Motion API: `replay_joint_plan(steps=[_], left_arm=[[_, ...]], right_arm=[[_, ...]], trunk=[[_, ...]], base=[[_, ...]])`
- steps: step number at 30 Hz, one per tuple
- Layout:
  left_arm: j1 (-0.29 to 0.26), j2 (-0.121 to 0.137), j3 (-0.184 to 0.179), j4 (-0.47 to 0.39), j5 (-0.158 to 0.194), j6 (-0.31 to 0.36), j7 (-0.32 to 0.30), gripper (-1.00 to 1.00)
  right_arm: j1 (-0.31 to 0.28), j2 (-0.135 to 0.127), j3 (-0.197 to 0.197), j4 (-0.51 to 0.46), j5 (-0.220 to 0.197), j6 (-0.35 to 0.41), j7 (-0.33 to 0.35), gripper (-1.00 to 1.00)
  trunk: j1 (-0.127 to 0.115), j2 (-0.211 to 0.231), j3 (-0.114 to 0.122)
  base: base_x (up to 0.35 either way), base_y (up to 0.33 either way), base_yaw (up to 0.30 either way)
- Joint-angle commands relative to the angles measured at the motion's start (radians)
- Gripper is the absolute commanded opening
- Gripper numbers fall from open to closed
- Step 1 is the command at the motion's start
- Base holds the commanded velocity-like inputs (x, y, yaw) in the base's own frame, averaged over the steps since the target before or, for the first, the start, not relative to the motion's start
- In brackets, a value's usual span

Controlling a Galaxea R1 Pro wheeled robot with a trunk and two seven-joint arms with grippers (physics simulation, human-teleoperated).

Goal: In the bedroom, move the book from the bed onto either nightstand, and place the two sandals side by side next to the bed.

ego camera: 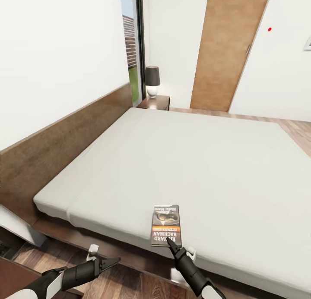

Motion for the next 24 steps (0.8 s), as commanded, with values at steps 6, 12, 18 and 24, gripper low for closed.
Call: replay_joint_plan(steps=[6,12,18,24], left_arm=[[0.001,0.002,-0.009,0.0,0.009,0.009,0.0,1.0],[0.001,0.004,-0.009,0.0,0.009,0.008,0.005,1.0],[0.001,0.003,-0.009,0.0,0.009,-0.009,0.032,1.0],[0.001,0.002,-0.009,0.0,0.009,-0.016,0.051,1.0]], right_arm=[[-0.001,0.0,0.009,-0.008,-0.004,0.019,0.003,-1.0],[-0.001,-0.035,0.021,-0.148,-0.003,0.044,0.004,-1.0],[-0.002,-0.169,0.033,-0.23,-0.002,0.236,0.005,-1.0],[0.0,-0.29,0.036,-0.212,0.136,0.3,0.005,-1.0]], trunk=[[-0.023,0.042,0.018],[-0.046,0.084,0.037],[-0.069,0.126,0.056],[-0.092,0.168,0.075]], base=[[0.0,0.0,0.0],[0.0,0.0,0.0],[0.0,0.0,0.0],[0.0,0.0,0.0]])
